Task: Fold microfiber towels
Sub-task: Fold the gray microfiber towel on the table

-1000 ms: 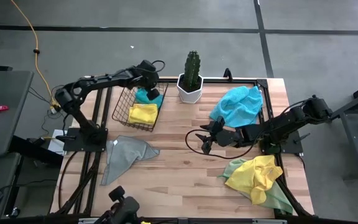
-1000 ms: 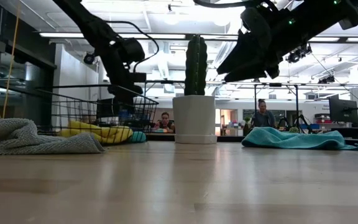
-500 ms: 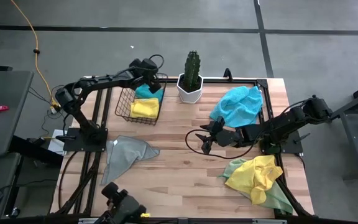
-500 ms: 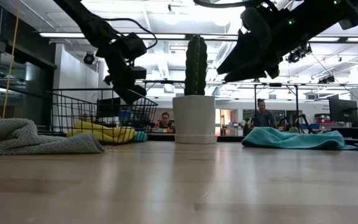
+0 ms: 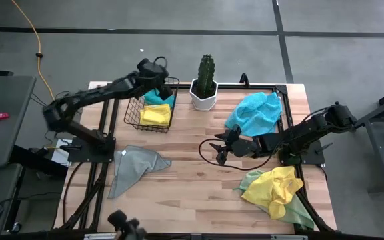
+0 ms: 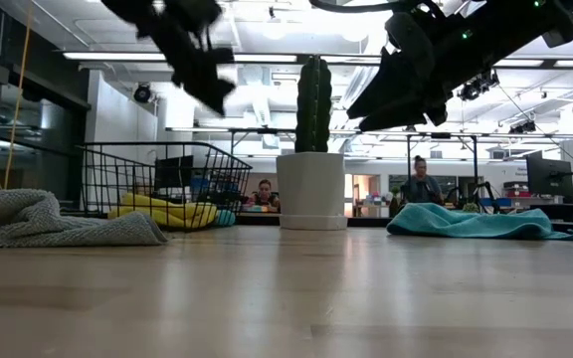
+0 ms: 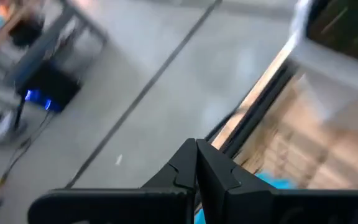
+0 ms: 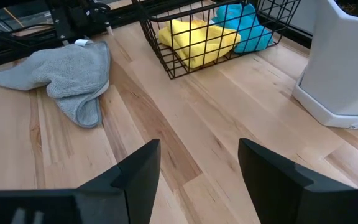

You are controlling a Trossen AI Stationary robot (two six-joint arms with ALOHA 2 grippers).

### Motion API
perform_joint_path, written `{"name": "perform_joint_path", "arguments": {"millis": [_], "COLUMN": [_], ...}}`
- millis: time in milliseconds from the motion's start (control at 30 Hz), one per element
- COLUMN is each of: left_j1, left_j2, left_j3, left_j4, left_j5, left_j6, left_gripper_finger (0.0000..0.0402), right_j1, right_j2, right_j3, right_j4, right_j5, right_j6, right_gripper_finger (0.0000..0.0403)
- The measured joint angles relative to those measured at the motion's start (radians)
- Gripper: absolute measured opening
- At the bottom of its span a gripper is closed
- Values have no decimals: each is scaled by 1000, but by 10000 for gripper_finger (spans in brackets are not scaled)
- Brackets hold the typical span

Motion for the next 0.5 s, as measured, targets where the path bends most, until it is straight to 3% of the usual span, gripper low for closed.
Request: {"name": "perform_joint_path", "arguments": {"millis": [233, 333, 500], "left_j1": [-186, -326, -591], "left_j2": [-273, -358, -448], "left_j3": [-78, -190, -448], "left_j4": [129, 247, 521], "left_j5": [354, 365, 248], "left_j6": [-151, -200, -245], "left_gripper_finger": [0, 0, 0], "right_j1": [0, 0, 0], "right_j2": [0, 0, 0], "right_j3": [0, 0, 0], "right_j4": [0, 0, 1], "right_j5": [0, 0, 0], "right_j6": [7, 7, 3], "right_gripper_finger": [209, 209, 209]}}
